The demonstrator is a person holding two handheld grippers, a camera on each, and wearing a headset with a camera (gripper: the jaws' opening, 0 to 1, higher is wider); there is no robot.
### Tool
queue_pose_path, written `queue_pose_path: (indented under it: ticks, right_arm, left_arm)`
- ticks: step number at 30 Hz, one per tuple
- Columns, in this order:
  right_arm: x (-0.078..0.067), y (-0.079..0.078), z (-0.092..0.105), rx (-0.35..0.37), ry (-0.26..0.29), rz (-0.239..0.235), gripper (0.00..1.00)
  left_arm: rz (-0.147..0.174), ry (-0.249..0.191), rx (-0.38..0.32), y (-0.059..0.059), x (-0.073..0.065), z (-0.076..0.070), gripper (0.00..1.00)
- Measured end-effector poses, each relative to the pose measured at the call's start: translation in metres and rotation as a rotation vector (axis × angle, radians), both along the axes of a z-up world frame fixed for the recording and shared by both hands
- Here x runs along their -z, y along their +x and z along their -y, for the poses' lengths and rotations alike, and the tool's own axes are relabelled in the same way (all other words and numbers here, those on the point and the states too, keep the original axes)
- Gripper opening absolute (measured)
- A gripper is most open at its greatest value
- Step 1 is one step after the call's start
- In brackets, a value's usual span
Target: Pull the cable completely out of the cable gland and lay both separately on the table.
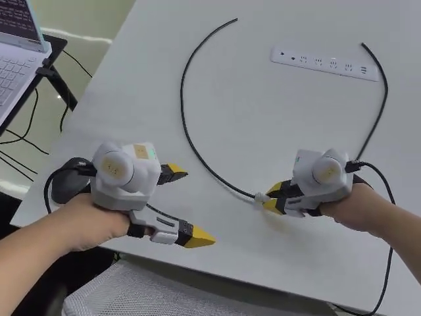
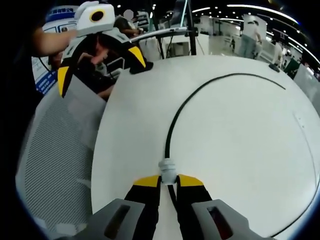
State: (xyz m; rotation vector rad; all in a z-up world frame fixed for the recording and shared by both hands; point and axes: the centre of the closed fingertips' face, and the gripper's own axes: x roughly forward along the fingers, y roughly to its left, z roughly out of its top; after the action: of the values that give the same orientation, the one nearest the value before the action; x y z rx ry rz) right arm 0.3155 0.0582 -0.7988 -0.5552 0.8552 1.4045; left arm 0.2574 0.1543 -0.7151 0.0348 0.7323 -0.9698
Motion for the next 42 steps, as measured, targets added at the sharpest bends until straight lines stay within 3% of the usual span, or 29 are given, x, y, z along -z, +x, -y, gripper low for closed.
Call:
queue_pose_path:
  ticks: [5,8,19,35,42]
  right_arm:
    - [-0.014,-0.007,0.000,0.002,0.009,-0.014,0.07]
    - [-0.024,-0.011,0.000,0.016,0.023,-0.032,0.07]
    - [-0.053,-0.027,0.000,-0.010,0.033,-0.033,0.06]
    - [-0.098,-0.049,-0.009,-0.090,0.055,0.008,0.06]
    - [-0.109,-0.055,-0.012,-0.134,0.059,0.031,0.06]
  left_arm:
    - [0.008,-0.015,0.009,0.003,-0.006,0.009,0.87]
    - [0.023,-0.060,0.015,0.006,-0.018,0.020,0.87]
    - [0.047,-0.071,0.061,0.007,-0.028,0.041,0.86]
    - [0.073,-0.097,0.110,0.008,-0.036,0.062,0.81]
    - [0.064,-0.118,0.136,0.006,-0.035,0.074,0.78]
